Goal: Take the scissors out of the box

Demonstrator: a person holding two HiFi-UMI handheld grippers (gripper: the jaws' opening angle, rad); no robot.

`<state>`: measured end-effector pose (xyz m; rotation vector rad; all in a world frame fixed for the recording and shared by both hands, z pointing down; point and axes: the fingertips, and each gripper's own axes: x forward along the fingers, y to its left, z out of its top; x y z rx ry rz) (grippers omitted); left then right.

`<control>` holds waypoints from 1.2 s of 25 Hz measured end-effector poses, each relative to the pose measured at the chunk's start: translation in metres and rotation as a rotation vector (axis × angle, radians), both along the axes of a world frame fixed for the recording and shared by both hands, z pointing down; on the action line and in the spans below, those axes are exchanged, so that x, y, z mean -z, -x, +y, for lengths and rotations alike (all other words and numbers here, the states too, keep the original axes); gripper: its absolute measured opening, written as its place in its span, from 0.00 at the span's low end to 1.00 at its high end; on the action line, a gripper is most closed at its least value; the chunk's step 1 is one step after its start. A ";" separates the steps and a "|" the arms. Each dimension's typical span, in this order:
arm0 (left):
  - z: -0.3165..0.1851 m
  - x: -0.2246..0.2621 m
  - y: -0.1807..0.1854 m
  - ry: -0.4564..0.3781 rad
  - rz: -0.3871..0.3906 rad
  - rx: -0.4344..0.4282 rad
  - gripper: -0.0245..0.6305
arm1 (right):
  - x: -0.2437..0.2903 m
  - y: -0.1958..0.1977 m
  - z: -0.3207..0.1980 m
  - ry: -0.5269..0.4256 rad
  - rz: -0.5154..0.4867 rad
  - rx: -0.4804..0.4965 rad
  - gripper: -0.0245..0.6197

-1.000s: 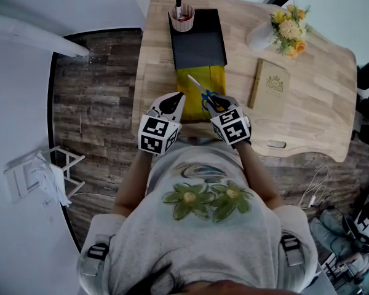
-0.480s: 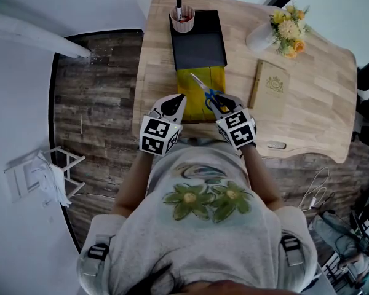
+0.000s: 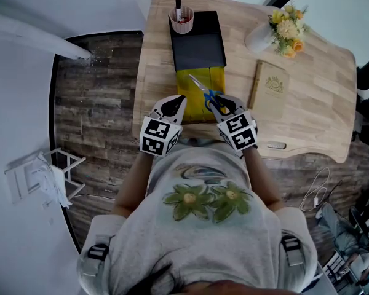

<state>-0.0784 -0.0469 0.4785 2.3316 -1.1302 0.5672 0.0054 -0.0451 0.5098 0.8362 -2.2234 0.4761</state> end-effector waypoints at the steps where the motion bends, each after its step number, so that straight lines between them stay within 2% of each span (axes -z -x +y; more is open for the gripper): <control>1: 0.000 0.000 0.000 0.000 0.000 -0.001 0.05 | 0.002 0.001 0.000 -0.005 -0.003 0.002 0.17; 30: 0.001 0.000 -0.002 0.004 0.000 -0.021 0.05 | 0.048 0.009 -0.008 -0.127 -0.060 0.016 0.17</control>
